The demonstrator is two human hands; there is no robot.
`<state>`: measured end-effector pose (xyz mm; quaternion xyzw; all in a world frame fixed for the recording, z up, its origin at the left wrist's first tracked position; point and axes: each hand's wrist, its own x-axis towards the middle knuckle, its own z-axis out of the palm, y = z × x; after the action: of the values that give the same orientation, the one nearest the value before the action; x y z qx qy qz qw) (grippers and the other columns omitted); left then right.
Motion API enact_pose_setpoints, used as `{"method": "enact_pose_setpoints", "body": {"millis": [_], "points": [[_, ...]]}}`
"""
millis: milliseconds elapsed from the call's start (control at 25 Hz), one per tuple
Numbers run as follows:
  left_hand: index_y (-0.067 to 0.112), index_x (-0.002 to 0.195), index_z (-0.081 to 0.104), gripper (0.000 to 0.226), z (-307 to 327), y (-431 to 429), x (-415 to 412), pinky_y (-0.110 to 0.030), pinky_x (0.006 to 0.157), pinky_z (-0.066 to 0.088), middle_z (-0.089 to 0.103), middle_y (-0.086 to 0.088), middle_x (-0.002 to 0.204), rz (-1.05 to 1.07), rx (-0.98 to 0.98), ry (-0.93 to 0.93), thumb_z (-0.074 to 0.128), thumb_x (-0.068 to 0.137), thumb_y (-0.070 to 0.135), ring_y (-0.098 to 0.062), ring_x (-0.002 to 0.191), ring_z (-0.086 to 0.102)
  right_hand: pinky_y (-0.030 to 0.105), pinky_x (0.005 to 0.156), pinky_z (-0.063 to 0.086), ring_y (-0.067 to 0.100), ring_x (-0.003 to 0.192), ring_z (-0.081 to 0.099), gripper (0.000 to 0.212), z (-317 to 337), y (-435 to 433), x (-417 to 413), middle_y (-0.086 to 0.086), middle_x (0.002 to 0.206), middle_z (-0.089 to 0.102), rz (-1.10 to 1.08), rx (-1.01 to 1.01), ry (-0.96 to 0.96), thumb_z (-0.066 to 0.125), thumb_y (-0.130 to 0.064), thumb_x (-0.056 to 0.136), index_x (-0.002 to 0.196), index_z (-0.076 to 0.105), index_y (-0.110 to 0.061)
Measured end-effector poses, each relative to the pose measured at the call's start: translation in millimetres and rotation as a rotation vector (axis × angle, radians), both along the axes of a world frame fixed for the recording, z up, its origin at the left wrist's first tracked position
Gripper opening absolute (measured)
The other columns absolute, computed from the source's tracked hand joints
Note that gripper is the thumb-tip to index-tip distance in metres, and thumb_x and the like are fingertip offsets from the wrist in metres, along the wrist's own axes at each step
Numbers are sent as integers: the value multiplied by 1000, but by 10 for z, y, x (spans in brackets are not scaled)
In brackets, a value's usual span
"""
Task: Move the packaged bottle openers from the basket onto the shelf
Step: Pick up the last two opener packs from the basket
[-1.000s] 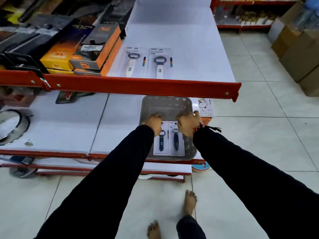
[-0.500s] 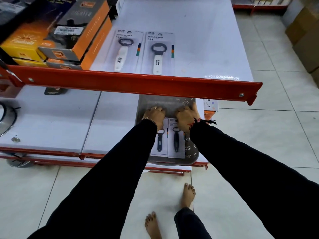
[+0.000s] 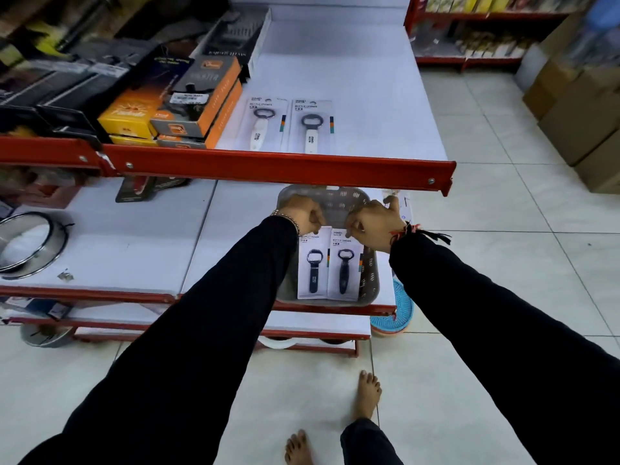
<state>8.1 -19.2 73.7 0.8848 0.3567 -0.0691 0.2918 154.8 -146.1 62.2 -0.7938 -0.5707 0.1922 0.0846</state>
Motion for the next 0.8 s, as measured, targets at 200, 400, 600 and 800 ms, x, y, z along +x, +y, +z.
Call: {"method": "enact_pose_setpoints", "body": {"millis": [200, 400, 600, 800], "points": [[6, 104, 77, 18, 309, -239, -348, -27, 98, 52, 78, -9, 102, -88, 79, -72, 70, 88, 10, -17, 98, 73, 43, 97, 29, 28, 112, 58, 28, 395, -360, -382, -3, 103, 74, 8, 37, -390, 49, -27, 91, 99, 75, -30], [9, 100, 78, 15, 826, -478, -703, -32, 95, 56, 79, -7, 98, -98, 208, -191, 68, 90, 10, -15, 92, 73, 38, 73, 54, 29, 104, 64, 30, 913, -717, -581, 6, 108, 68, -81, 154, -337, 44, -26, 92, 104, 71, -20], [11, 103, 78, 16, 1510, -719, -928, -23, 91, 52, 79, -3, 96, -163, 276, -248, 71, 89, 14, -7, 88, 67, 33, 75, 47, 24, 105, 64, 29, 1586, -1046, -735, -5, 115, 68, -76, 232, -349, 45, -24, 93, 105, 71, -30], [13, 103, 78, 18, 2111, -749, -947, -20, 87, 48, 74, 4, 91, -195, 361, -287, 70, 88, 15, -6, 90, 63, 28, 75, 40, 24, 109, 63, 32, 2240, -1133, -715, -6, 117, 70, -89, 240, -336, 44, -21, 92, 109, 71, -29]]}}
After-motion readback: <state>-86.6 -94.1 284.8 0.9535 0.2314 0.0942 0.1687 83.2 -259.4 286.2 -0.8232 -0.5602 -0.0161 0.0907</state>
